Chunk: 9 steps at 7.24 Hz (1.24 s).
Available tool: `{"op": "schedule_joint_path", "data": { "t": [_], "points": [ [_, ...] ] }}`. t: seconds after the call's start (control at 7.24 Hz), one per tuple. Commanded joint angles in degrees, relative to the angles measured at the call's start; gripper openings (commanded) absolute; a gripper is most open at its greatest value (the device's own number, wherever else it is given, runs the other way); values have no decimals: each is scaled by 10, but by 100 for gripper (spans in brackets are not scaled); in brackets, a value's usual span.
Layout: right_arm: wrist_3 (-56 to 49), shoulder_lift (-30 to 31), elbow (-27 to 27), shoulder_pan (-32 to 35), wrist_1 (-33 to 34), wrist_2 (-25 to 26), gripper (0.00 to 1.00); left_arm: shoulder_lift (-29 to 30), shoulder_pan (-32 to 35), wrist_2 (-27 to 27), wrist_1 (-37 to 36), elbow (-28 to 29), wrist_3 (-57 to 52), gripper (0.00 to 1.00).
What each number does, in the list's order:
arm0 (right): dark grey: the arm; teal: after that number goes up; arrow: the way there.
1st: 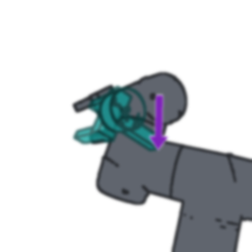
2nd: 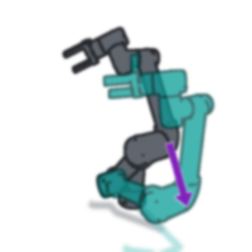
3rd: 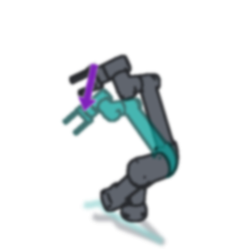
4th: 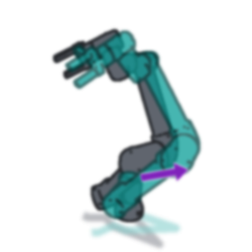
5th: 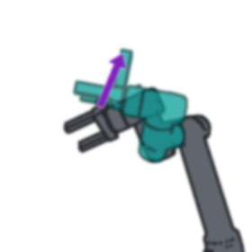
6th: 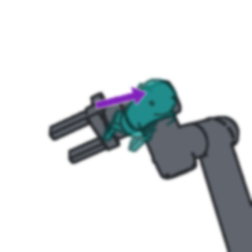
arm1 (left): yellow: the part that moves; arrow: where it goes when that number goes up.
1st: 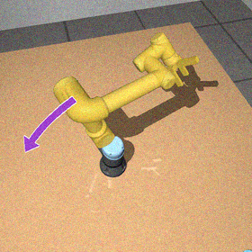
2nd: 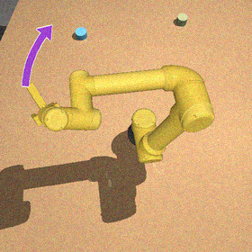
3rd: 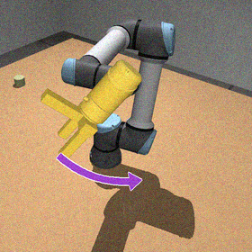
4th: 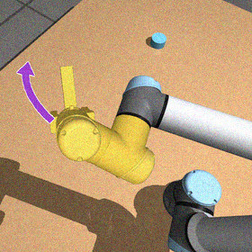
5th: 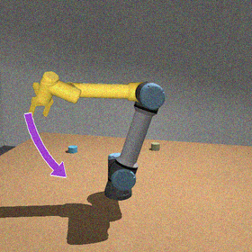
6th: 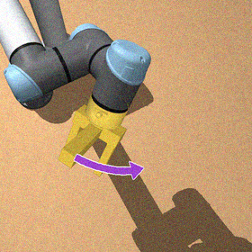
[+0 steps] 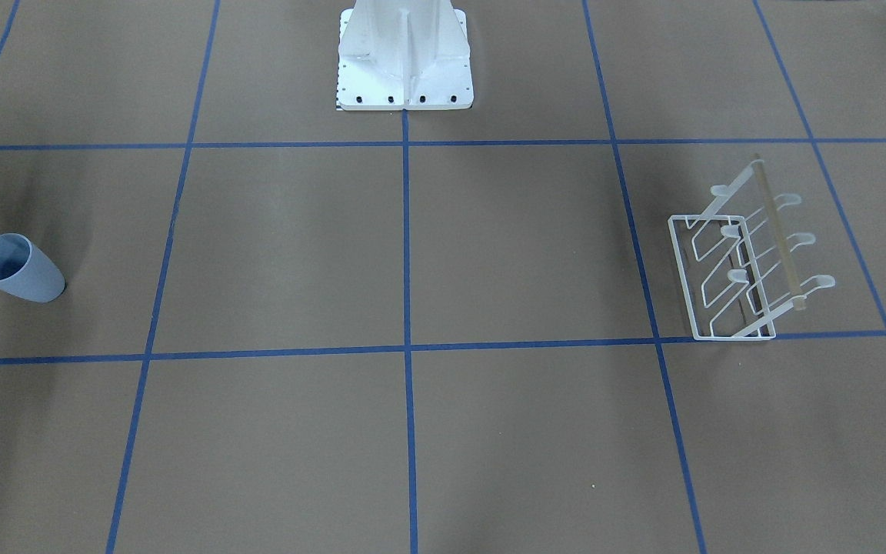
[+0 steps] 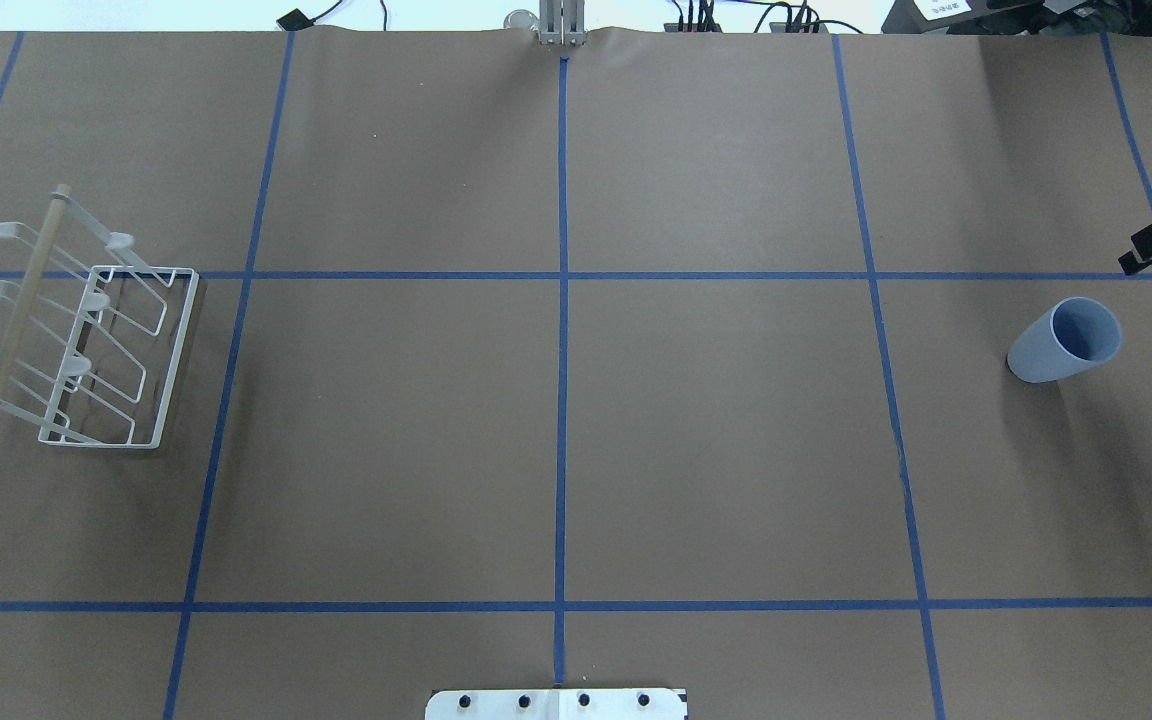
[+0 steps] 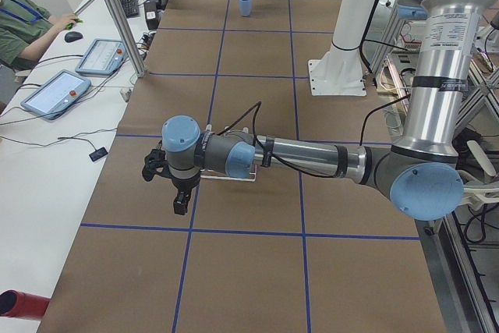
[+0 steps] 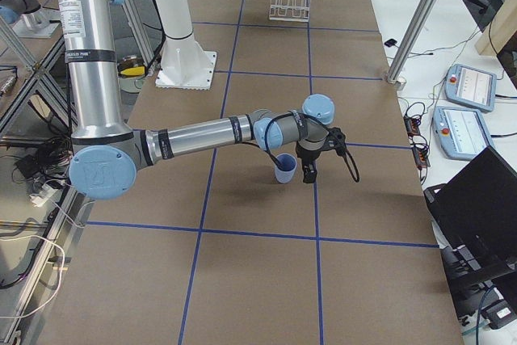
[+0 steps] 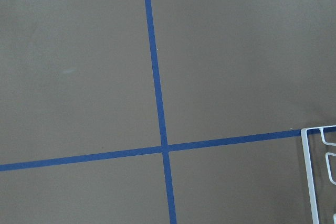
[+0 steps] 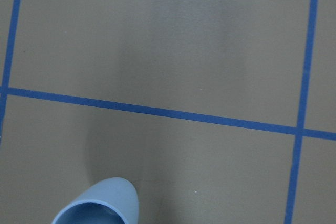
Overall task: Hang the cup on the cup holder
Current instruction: 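Lower the right gripper onto the light blue cup and grasp its rim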
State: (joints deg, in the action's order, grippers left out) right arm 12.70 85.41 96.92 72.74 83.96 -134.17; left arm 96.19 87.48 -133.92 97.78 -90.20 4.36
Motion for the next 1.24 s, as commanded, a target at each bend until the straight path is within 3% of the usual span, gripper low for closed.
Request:
{"op": "schedule_joint_path", "data": {
  "t": [0.0,0.55,0.69,0.83,1.11],
  "points": [
    [1,1,-5,-27,-1,-5,100,1,0,0,0,0,0,99],
    [4,-1,-46,-62,-2,-5,100,1,0,0,0,1,1,99],
    [4,-2,-50,-64,-2,-6,57,1,0,0,0,0,0,99],
    [-5,0,-50,-64,-18,-6,1,1,0,0,0,1,-1,99],
    [-2,1,-44,-63,-27,-8,0,1,0,0,0,1,-1,99]
  ]
}}
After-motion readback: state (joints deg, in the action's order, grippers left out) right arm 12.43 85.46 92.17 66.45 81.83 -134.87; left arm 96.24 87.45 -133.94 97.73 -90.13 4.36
